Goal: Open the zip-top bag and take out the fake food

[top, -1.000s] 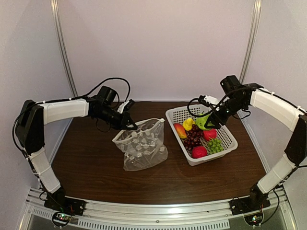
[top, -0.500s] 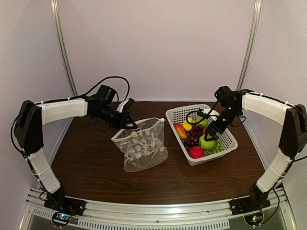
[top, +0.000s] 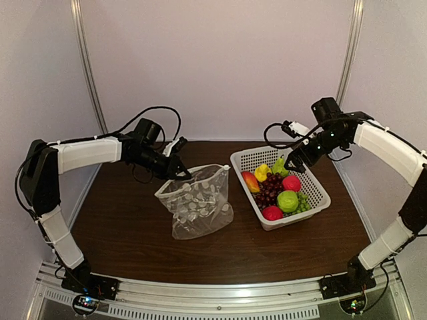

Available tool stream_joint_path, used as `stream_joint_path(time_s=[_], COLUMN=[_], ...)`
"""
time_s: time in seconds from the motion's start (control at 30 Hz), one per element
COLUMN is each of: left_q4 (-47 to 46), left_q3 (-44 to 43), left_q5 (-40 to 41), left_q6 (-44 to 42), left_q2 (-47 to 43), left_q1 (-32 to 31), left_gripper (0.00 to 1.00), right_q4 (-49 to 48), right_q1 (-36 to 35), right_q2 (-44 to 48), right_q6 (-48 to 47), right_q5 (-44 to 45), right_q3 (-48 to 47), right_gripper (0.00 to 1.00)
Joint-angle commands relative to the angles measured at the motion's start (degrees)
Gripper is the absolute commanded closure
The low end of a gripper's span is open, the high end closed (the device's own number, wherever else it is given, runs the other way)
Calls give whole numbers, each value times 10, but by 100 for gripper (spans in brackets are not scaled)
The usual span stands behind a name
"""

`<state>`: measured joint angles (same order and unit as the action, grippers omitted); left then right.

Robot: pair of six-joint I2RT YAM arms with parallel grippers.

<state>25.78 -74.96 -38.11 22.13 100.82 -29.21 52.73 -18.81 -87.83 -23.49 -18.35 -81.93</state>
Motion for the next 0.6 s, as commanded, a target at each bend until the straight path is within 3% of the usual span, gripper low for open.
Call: stream_joint_path(time_s=[0.0,0.3,0.4,0.47,0.57], left_q4=[13,84,110,119,124], left_q3=[-9,-79,-104,-113,-121], left_q5=[-7,55,106,157,237], left_q6=[-11,-38,-50,-55,-64], left_q2=[-10,-16,-32,-56,-92], left_q1=[2,2,2,2,2], left_gripper=[87,46,38,5,3], right_q4=[-103,-207,-236,-242,-231], right_q1=[13,41,48,53,58], right_q2=[53,95,121,130,134], right_q6=[53,135,130,135,145], right_q5=[47,198,223,228,224], right_q3=[23,22,37,43,36], right_gripper=[0,0,0,0,0])
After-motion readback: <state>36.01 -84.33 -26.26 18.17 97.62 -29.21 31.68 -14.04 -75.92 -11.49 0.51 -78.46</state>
